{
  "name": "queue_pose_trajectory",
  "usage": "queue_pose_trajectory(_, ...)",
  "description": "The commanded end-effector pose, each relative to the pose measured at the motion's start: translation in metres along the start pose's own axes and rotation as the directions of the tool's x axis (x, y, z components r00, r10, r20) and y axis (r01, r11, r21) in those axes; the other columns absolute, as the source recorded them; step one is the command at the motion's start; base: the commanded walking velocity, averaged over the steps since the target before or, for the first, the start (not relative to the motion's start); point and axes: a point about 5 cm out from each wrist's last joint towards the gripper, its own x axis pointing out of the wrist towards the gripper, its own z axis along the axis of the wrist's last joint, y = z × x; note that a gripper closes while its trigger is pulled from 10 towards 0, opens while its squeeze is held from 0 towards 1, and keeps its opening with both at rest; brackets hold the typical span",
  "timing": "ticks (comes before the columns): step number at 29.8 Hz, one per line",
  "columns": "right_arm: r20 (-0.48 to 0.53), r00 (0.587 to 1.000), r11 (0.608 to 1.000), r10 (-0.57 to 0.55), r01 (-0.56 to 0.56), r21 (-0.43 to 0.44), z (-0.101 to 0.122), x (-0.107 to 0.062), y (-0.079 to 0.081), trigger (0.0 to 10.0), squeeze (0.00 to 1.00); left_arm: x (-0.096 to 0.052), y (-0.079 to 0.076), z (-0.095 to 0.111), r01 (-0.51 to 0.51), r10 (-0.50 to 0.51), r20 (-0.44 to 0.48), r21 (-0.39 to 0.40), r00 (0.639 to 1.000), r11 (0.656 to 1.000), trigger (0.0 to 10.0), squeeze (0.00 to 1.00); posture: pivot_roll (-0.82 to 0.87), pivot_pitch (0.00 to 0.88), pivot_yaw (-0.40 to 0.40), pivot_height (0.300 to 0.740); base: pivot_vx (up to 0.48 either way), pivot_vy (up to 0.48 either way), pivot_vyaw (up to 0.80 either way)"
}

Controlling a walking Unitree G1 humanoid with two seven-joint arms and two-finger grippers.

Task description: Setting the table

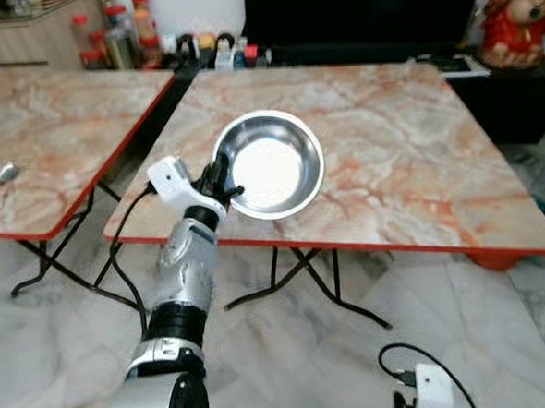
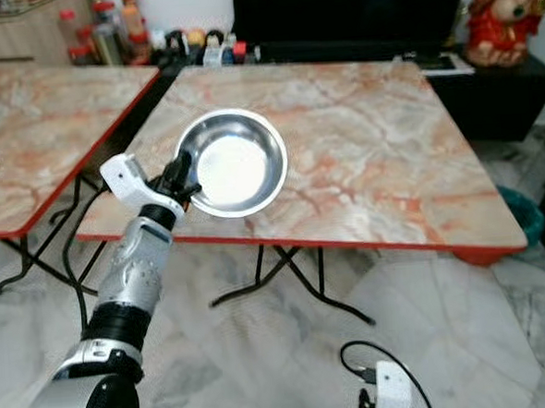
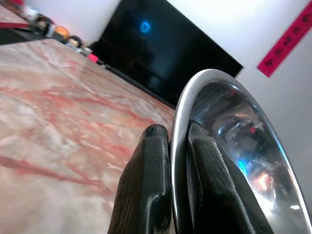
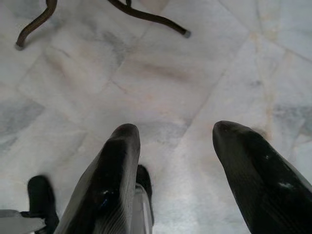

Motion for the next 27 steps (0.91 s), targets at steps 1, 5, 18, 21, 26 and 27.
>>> queue_pose_trajectory(1, 0.005, 1.000, 1.000, -0.004, 0.004, 0.007, 0.0027, 0.0007, -0.0015, 10.0, 0.00, 0.0029, -0.0046, 0.0036, 0.020, -0.021, 0.005, 0.019, 1.000, 1.000, 10.0, 0.00, -0.02, 0.000, -0.013, 0.736, 0.000, 0.000, -0.66)
queue_pose_trajectory(5, 0.006, 1.000, 1.000, -0.004, 0.004, 0.005, 0.0032, 0.0008, -0.0018, 10.0, 0.00, 0.0029, -0.0042, 0.0044, 0.020, -0.020, 0.008, 0.016, 1.000, 1.000, 10.0, 0.00, -0.02, 0.000, -0.014, 0.736, 0.000, 0.000, -0.59)
queue_pose_trajectory(18, 0.013, 1.000, 1.000, -0.004, 0.004, 0.003, 0.0034, 0.0006, -0.0017, 10.0, 0.00, 0.0031, -0.0039, 0.0048, 0.021, -0.021, 0.008, 0.018, 1.000, 1.000, 10.0, 0.00, -0.02, 0.000, -0.012, 0.736, 0.104, 0.000, 0.00)
queue_pose_trajectory(21, 0.008, 1.000, 1.000, -0.003, 0.002, 0.010, 0.0031, 0.0007, -0.0013, 10.0, 0.00, 0.0031, -0.0041, 0.0046, 0.023, -0.023, 0.005, 0.019, 1.000, 1.000, 10.0, 0.00, -0.02, 0.000, -0.012, 0.736, 0.314, 0.000, 0.00)
queue_pose_trajectory(26, 0.014, 1.000, 1.000, 0.001, -0.001, 0.013, 0.0042, 0.0008, -0.0007, 10.0, 0.00, 0.0031, -0.0044, 0.0047, 0.026, -0.026, 0.005, 0.020, 1.000, 0.999, 10.0, 0.00, -0.02, 0.000, -0.013, 0.736, 0.318, 0.000, -0.50)
queue_pose_trajectory(27, 0.016, 1.000, 1.000, 0.000, 0.000, 0.007, 0.0046, 0.0009, -0.0006, 10.0, 0.00, 0.0031, -0.0045, 0.0047, 0.027, -0.027, 0.005, 0.020, 1.000, 0.999, 10.0, 0.00, -0.01, 0.000, -0.013, 0.736, 0.326, 0.000, 0.00)
